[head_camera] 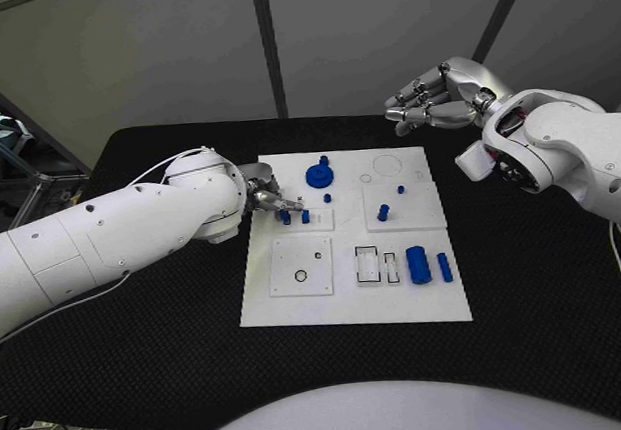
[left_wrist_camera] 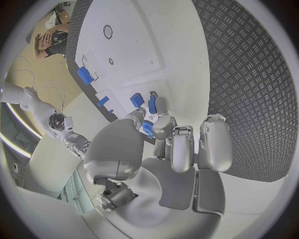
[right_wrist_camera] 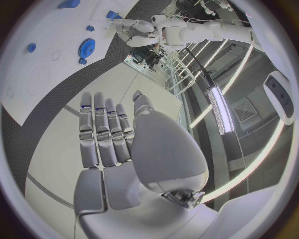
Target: Assemble the parts on the task board
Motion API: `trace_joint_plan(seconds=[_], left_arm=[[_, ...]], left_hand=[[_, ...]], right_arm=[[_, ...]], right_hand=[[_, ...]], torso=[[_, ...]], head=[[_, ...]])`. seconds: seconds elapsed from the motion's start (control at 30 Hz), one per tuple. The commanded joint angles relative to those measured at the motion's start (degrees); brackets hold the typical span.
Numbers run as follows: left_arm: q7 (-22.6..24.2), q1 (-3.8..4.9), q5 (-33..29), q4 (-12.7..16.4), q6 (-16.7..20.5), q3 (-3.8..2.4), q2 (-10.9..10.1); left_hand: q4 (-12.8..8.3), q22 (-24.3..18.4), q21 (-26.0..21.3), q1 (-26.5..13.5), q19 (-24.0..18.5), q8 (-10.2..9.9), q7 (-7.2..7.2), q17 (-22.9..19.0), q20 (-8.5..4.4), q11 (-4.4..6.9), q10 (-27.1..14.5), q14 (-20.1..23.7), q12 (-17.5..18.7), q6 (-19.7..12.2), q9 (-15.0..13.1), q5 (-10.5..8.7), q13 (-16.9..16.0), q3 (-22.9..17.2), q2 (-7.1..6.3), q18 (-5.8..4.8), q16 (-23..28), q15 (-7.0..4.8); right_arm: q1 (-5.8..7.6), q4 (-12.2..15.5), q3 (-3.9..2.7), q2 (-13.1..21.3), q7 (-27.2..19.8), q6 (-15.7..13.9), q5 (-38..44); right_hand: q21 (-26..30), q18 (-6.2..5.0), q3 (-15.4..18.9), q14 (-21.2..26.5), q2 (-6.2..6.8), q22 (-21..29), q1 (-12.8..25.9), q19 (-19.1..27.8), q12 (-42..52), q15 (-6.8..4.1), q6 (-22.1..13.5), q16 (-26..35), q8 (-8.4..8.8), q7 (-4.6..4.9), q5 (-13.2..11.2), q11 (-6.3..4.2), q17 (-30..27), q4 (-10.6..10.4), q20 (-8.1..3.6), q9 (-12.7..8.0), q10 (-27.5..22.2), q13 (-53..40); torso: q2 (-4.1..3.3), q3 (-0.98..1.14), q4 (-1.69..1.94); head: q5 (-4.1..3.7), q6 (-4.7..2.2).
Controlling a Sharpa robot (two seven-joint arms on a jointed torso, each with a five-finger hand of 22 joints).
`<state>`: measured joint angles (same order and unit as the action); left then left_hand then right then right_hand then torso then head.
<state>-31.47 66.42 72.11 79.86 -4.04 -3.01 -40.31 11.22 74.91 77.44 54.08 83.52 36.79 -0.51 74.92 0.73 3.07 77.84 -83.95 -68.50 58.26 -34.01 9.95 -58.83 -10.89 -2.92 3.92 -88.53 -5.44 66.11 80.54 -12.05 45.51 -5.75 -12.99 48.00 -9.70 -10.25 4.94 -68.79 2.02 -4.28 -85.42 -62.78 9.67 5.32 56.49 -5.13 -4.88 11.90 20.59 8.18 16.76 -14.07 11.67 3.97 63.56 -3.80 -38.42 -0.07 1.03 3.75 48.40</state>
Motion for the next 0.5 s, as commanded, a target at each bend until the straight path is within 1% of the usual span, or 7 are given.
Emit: trace_joint_plan(seconds=[0.03, 0.5], left_arm=[[0.32, 0.06, -0.23, 0.1, -0.19, -0.05, -0.07], [0.21, 0.06, -0.23, 0.25, -1.98, -0.06, -0.32]], left_hand=[[0.06, 7.17, -0.29, 0.31, 0.77, -0.21, -0.04, 13.43, 0.07, -0.08, 0.16, -5.57, 0.04, 0.52, -0.03, -0.16, -0.02, 0.33, 0.66, -0.86, -0.23, -0.21], [0.22, 7.2, -0.33, 0.97, 0.78, -0.22, -0.03, 13.44, 0.08, -0.08, 0.15, -5.57, 0.07, 0.51, -0.01, -0.09, -0.02, 0.62, 1.25, -0.86, -0.24, -0.21]], right_arm=[[0.08, 0.02, -0.03, 0.01, -0.15, 0.38, 0.08], [0.07, 0.01, -0.03, 0.04, -0.06, 0.46, 0.09]], right_hand=[[0.18, -0.29, 0.28, -0.16, -0.34, 0.06, -0.21, -0.3, 0.33, 0.11, 0.0, 0.34, 0.1, 0.09, 0.28, 0.14, -0.06, 0.03, 0.03, 0.08, -0.32, 0.08], [0.18, -0.29, 0.28, -0.16, -0.34, 0.06, -0.21, -0.3, 0.33, 0.11, 0.0, 0.34, 0.1, 0.09, 0.28, 0.14, -0.06, 0.03, 0.03, 0.08, -0.32, 0.08]], torso=[[0.0, -0.01, 0.03], [-0.02, -0.03, 0.0]], head=[[0.0, 0.01], [0.11, 0.17]])
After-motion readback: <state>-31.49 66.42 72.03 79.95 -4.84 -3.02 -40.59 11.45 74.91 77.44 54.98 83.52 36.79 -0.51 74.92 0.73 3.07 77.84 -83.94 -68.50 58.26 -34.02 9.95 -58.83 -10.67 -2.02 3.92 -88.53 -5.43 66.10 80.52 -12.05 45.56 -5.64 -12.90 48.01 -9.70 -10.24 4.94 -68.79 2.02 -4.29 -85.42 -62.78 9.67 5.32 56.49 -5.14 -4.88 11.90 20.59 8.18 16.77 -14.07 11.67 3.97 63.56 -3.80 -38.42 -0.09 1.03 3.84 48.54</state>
